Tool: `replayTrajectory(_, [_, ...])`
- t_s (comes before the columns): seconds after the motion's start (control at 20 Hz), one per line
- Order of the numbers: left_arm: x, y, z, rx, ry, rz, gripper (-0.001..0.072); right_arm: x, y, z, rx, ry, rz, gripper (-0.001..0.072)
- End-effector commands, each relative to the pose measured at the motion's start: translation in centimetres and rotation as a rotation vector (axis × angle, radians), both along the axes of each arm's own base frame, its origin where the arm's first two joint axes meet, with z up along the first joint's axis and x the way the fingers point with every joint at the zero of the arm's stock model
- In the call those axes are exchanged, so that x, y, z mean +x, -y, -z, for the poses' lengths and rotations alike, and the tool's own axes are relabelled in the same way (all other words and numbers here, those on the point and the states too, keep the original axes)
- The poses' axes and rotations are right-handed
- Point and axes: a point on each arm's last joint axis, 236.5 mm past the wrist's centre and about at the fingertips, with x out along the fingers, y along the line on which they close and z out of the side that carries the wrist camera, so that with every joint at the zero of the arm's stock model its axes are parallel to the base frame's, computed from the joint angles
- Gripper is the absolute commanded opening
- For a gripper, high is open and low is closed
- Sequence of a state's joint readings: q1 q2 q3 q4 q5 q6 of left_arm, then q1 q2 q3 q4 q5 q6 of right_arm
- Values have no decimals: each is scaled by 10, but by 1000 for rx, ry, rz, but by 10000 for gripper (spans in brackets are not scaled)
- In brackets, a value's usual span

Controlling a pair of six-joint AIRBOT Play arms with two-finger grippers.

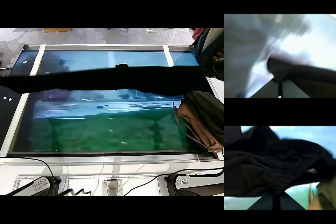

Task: Fold the clothes and pants, and hang the long-sleeved shirts on hangers.

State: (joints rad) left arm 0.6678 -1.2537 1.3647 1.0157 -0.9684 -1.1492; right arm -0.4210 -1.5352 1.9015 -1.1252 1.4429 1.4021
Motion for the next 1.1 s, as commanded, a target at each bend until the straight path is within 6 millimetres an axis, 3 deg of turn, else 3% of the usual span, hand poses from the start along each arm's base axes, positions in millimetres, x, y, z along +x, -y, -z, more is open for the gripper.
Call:
replayTrajectory(0.0, [-51,-8,70,87,-335,103,10,-40,6,29,3,-119,23,28])
replayTrajectory(0.1, [-68,-1,101,55,-422,125,10,-68,-7,54,17,-170,9,28])
replayTrajectory(0.25, [-94,17,148,-3,-525,180,10,-127,-31,99,28,-245,3,28])
replayTrajectory(0.4, [-131,16,184,17,-669,196,10,-190,-60,148,68,-327,13,29])
replayTrajectory(0.55, [-147,1,190,78,-744,185,10,-241,-85,181,98,-393,10,28])
replayTrajectory(0.65, [-153,-7,190,114,-773,184,10,-261,-92,189,104,-426,28,29])
replayTrajectory(1.05, [-190,-66,179,373,-960,149,10,-306,-89,192,58,-584,-16,28])
